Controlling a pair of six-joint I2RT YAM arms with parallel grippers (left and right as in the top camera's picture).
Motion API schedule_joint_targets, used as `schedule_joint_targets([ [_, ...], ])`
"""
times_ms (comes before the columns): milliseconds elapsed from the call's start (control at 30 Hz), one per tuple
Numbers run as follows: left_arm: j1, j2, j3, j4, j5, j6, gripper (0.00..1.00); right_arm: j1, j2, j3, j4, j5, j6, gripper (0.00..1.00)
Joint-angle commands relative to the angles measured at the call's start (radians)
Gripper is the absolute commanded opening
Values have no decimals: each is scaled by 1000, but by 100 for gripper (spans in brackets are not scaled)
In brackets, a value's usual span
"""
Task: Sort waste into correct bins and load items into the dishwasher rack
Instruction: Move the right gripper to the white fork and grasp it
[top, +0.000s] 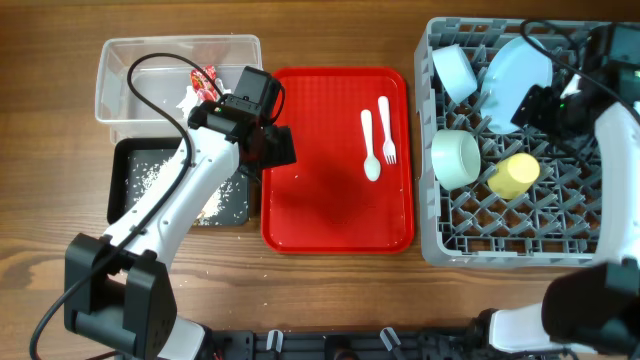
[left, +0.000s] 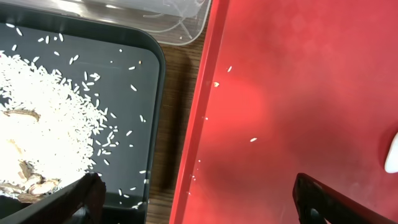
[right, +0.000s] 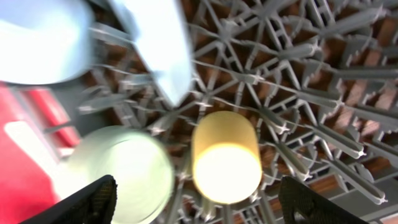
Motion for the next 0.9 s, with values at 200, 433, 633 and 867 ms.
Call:
schedule_joint_targets([
  [200,-2,13,-2,7,32,0,98,155,-121,44,0,-215,-63,83],
  [433,-2,13,-2,6,95,1,100,380,-64,40,93,-166,10,79],
  [633,4,13,-2,6,129,-36,100,487,64,34,195,-117,61,72],
  [867,114,13,-2,-2,130,-160,100,563,251,34,291,-15,81,64],
])
